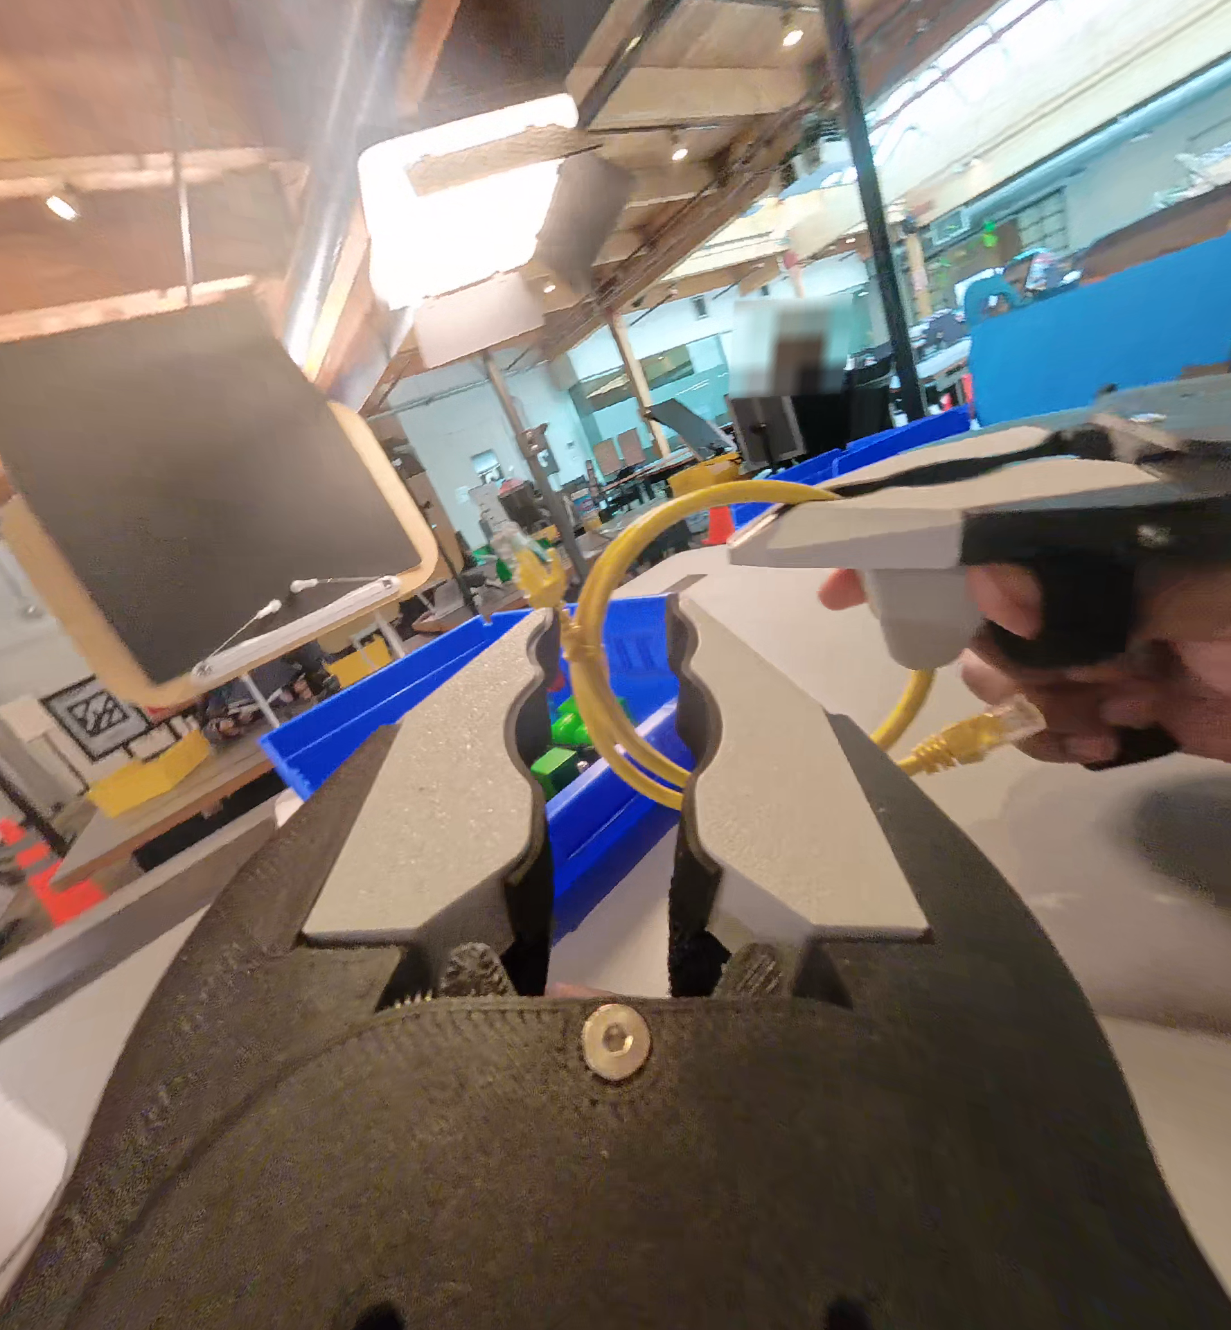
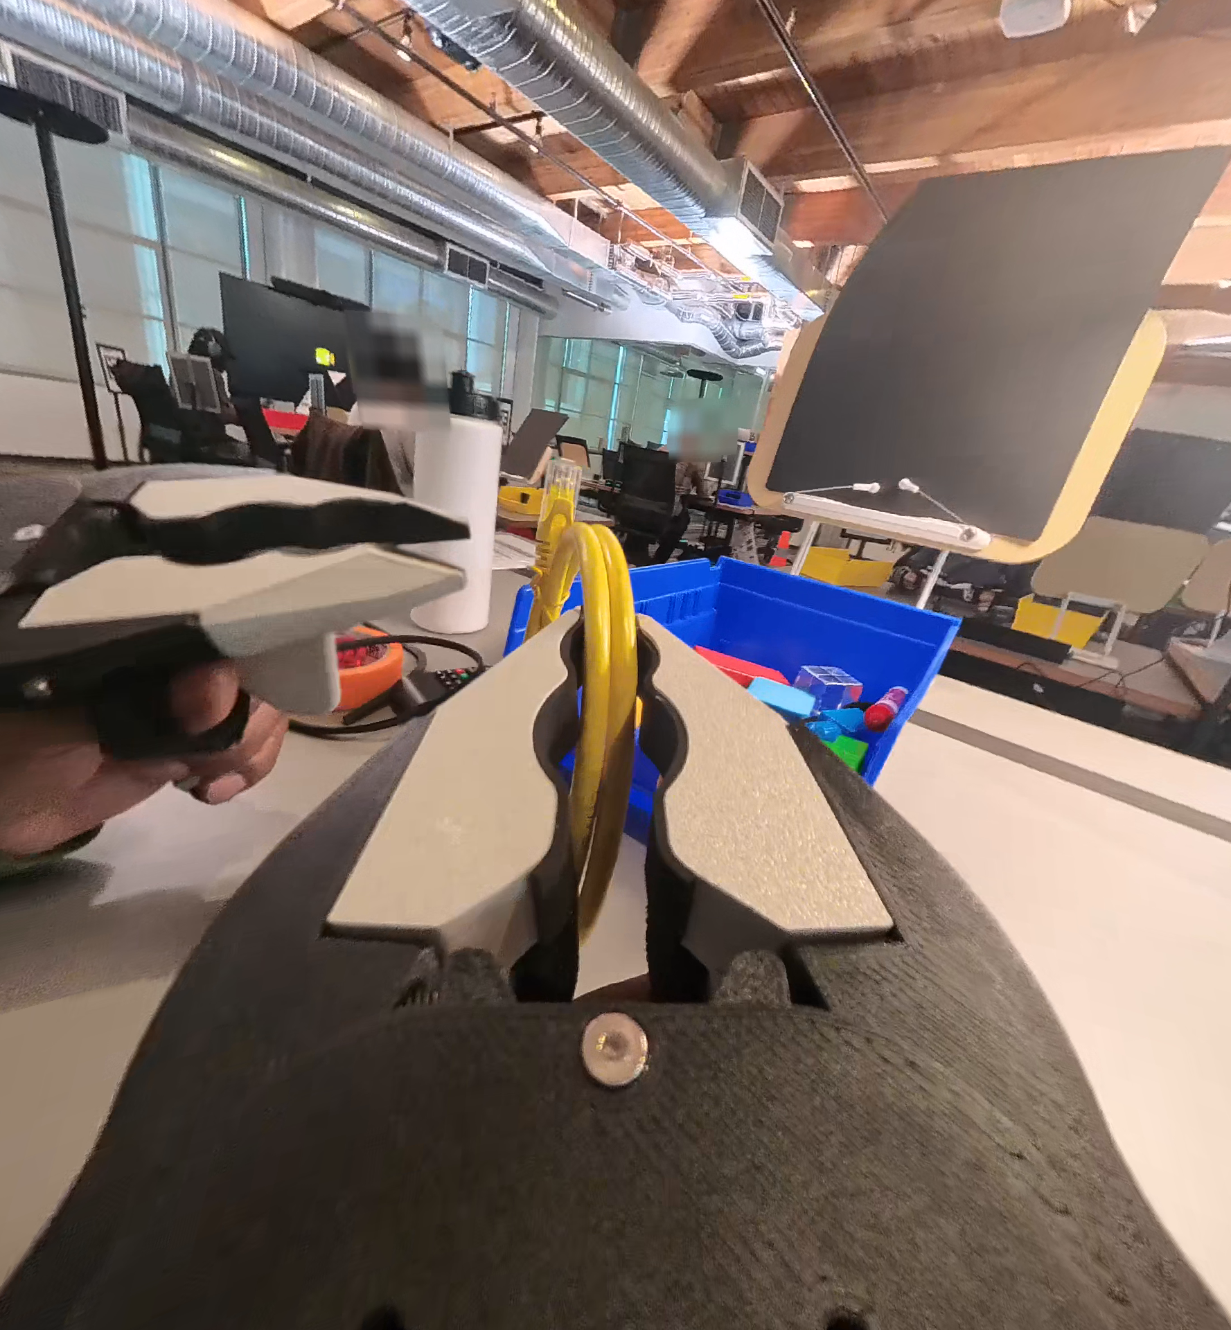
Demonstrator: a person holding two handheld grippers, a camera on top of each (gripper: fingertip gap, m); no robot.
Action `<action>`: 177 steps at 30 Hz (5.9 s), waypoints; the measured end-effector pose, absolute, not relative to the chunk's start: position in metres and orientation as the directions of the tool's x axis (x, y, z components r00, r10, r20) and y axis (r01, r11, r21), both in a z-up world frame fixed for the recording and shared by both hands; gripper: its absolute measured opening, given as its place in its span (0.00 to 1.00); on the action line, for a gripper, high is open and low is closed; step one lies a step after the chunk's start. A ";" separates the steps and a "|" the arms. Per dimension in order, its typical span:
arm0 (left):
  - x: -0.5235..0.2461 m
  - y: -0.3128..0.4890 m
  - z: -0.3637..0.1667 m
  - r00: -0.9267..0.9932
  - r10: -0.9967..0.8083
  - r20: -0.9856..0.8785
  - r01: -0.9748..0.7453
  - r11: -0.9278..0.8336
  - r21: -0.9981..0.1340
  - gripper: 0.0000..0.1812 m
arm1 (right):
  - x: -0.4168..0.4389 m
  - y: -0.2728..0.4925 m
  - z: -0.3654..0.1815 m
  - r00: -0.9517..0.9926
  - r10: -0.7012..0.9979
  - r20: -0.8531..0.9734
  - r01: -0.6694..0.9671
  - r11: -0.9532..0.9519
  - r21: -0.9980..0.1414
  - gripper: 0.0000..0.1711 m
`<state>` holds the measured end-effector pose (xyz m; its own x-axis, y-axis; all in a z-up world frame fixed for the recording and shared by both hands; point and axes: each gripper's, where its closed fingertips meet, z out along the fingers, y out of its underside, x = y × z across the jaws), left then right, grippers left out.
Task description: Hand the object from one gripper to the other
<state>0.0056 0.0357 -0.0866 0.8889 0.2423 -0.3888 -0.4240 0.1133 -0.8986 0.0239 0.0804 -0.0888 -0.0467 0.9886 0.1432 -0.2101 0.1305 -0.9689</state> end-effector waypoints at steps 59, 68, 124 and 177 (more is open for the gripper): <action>0.043 0.018 -0.065 0.973 -0.207 -0.097 -0.023 0.334 -0.942 0.06 | 0.030 0.019 -0.096 -0.211 0.895 0.393 -0.276 0.331 -0.902 0.18; 0.047 0.019 -0.066 0.964 -0.259 -0.058 0.031 0.327 -0.945 0.06 | 0.032 0.012 -0.097 -0.245 0.886 0.394 -0.287 0.322 -0.902 0.18; 0.041 0.066 -0.133 0.752 0.063 -0.656 -0.653 -0.069 -0.754 0.21 | 0.033 0.081 -0.081 -0.309 0.930 -0.200 -0.221 -0.275 -0.936 0.03; 0.043 0.043 -0.090 0.956 -0.278 0.095 0.140 0.148 -0.979 0.19 | 0.024 0.054 -0.100 0.052 0.861 0.506 -0.189 0.506 -0.842 0.06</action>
